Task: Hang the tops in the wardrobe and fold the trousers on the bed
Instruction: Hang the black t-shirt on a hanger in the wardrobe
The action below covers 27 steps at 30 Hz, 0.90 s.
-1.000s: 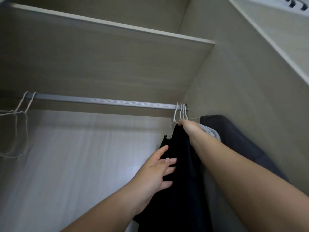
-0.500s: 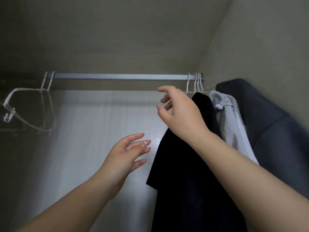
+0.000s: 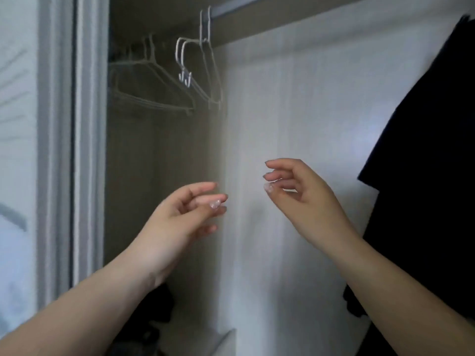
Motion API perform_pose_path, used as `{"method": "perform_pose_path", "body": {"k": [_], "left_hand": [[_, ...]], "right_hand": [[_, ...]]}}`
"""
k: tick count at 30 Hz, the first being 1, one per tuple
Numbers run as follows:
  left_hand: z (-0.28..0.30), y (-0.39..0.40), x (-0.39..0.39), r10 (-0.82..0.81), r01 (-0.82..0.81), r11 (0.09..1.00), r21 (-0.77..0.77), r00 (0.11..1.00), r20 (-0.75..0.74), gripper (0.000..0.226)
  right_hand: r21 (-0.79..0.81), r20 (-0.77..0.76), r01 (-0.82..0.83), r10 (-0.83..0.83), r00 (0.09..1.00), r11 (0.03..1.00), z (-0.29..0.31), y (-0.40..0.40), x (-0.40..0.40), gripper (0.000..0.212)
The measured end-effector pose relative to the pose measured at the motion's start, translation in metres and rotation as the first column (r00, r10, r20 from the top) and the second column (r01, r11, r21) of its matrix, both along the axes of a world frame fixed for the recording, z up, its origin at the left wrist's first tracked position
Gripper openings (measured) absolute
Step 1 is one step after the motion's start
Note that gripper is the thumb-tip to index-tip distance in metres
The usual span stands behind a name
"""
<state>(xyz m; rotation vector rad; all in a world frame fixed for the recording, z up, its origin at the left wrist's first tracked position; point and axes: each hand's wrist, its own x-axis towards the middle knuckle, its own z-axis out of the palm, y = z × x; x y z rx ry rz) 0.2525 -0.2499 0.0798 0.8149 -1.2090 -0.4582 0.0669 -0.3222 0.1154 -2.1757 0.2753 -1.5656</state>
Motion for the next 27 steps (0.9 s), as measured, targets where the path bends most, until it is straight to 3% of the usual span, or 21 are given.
{"method": "perform_pose_path", "body": {"k": [8, 16, 20, 27], "left_hand": [[-0.106, 0.109, 0.042, 0.319, -0.307, 0.943, 0.126, 0.943, -0.093, 0.030], [-0.189, 0.230, 0.054, 0.565, -0.507, 0.818, 0.272, 0.798, -0.209, 0.029], [-0.216, 0.303, 0.044, 0.694, -0.614, 0.716, 0.334, 0.678, -0.242, 0.039], [-0.258, 0.469, 0.008, 0.863, -0.744, 0.505, 0.438, 0.433, -0.260, 0.024]], "right_hand": [[0.231, -0.096, -0.368, 0.397, 0.913, 0.901, -0.110, 0.044, 0.083, 0.025], [0.417, -0.168, -0.541, 0.647, 0.744, 0.731, -0.187, 0.125, 0.136, 0.029], [0.470, -0.210, -0.585, 0.728, 0.653, 0.661, -0.206, 0.187, 0.157, 0.026], [0.519, -0.314, -0.690, 0.863, 0.394, 0.504, -0.247, 0.347, 0.175, 0.026]]}}
